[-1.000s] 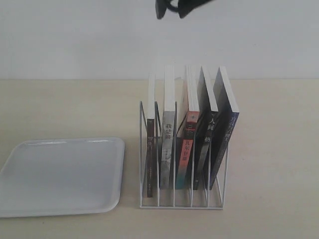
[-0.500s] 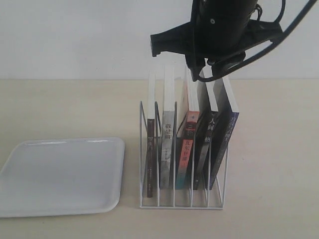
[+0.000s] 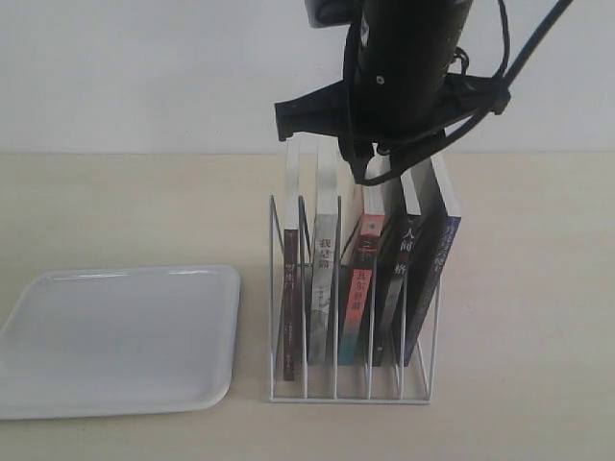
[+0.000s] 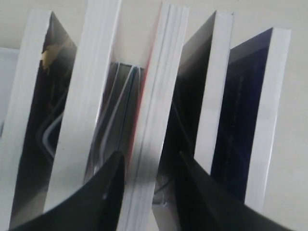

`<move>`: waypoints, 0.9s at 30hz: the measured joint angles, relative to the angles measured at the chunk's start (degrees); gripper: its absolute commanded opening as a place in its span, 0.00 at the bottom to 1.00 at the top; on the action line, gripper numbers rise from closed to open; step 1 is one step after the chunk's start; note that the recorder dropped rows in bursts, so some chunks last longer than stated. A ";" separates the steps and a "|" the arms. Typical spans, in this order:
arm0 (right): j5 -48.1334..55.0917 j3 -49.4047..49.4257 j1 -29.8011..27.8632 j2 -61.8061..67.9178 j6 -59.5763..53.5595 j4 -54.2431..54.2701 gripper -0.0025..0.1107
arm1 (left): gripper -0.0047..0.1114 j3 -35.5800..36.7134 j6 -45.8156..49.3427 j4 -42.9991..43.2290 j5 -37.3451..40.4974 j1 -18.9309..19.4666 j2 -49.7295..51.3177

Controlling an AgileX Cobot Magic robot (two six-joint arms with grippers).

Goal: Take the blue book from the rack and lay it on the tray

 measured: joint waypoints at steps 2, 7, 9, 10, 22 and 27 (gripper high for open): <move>-0.41 0.00 0.00 0.73 0.00 0.00 0.33 | 0.08 0.00 0.00 0.00 0.00 0.00 0.00; -1.29 0.00 0.00 1.64 0.00 0.15 0.33 | 0.08 0.00 0.00 0.00 0.00 0.00 0.00; -1.61 0.00 0.00 1.90 0.00 0.15 0.33 | 0.08 0.00 0.00 0.00 0.00 0.00 0.00; -1.85 0.00 0.00 2.04 0.00 0.15 0.33 | 0.08 0.00 0.00 0.00 0.00 0.00 0.00; -2.66 0.00 0.00 3.78 0.11 0.03 0.13 | 0.08 0.00 0.00 0.00 0.00 0.00 0.00; -2.68 0.00 0.00 3.78 0.70 -0.11 0.02 | 0.08 0.00 0.00 0.00 0.00 0.00 0.00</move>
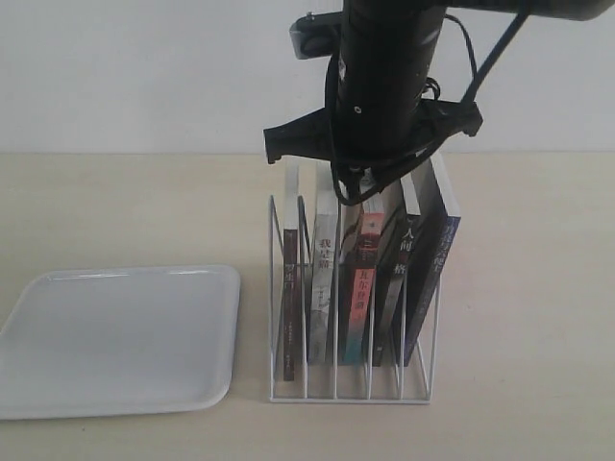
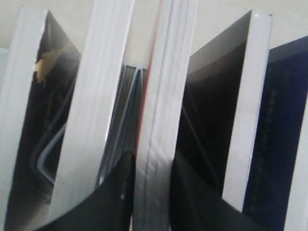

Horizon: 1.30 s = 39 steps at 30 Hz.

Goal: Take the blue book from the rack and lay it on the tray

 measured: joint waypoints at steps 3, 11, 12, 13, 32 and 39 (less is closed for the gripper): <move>2.53 -1.09 0.00 0.12 0.40 0.00 0.02 | 0.08 0.00 0.00 0.00 0.00 0.00 0.00; 5.06 -5.73 0.00 -4.01 0.88 0.00 0.02 | 0.08 0.00 0.00 0.00 0.00 0.00 0.00; 5.31 -6.07 0.00 -4.26 0.88 -0.08 0.02 | 0.08 0.00 0.00 0.00 0.00 0.00 0.00; 5.48 -6.62 0.00 -4.49 0.88 -0.08 0.02 | 0.08 0.00 0.00 0.00 0.00 0.00 0.00; 5.84 -8.53 0.00 -5.55 0.88 -1.02 0.02 | 0.08 0.00 0.00 0.00 0.00 0.00 0.00; 5.53 -4.77 0.00 -5.86 1.49 -0.14 0.02 | 0.08 0.00 0.00 0.00 0.00 0.00 0.00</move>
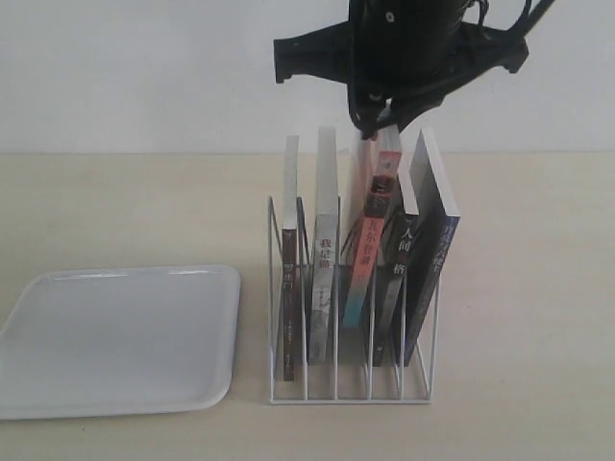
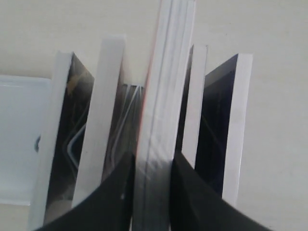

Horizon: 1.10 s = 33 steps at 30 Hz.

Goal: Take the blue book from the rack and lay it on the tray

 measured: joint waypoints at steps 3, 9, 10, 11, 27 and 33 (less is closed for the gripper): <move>-0.32 1.57 0.00 0.00 0.47 0.23 0.02 | 0.08 0.00 0.00 0.00 0.00 0.00 0.00; -1.56 4.21 0.00 0.00 1.45 0.26 0.02 | 0.08 0.00 0.00 0.00 0.00 0.00 0.00; -1.80 4.49 0.00 0.00 1.50 0.36 0.02 | 0.08 0.00 0.00 0.00 0.00 0.00 0.00; -2.01 4.66 0.00 0.00 1.50 0.36 0.02 | 0.08 0.00 0.00 0.00 0.00 0.00 0.00; -2.06 5.02 0.00 1.57 1.98 1.73 0.02 | 0.08 0.00 0.00 0.00 0.00 0.00 0.00; -1.71 5.15 0.00 3.22 1.98 2.17 0.03 | 0.08 0.00 0.00 0.00 0.00 0.00 0.00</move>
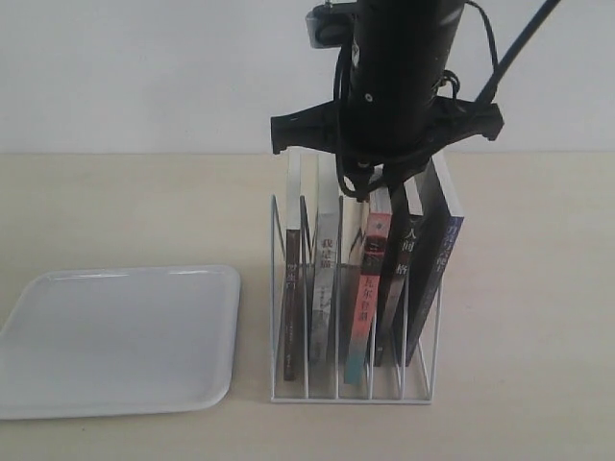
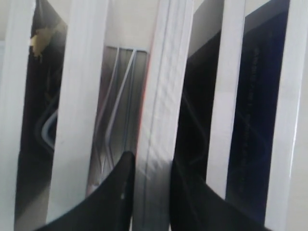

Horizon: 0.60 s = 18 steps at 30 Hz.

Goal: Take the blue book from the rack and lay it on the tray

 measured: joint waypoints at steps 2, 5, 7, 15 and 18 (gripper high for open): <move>0.00 0.00 0.00 0.03 0.17 0.00 0.09 | 0.08 0.00 0.00 0.00 0.00 0.00 0.00; 0.00 0.00 0.00 0.03 0.39 0.00 0.25 | 0.08 0.00 0.00 0.00 0.00 0.00 0.00; 0.11 0.00 0.00 0.03 0.40 0.00 0.37 | 0.08 0.00 0.00 0.00 0.00 0.00 0.00; 0.09 -0.38 0.00 0.03 -2.07 -0.39 0.48 | 0.08 0.00 0.00 0.00 0.00 0.00 0.00; 0.33 -2.66 0.00 0.03 -4.10 -0.28 0.48 | 0.08 0.00 0.00 0.00 0.00 0.00 0.00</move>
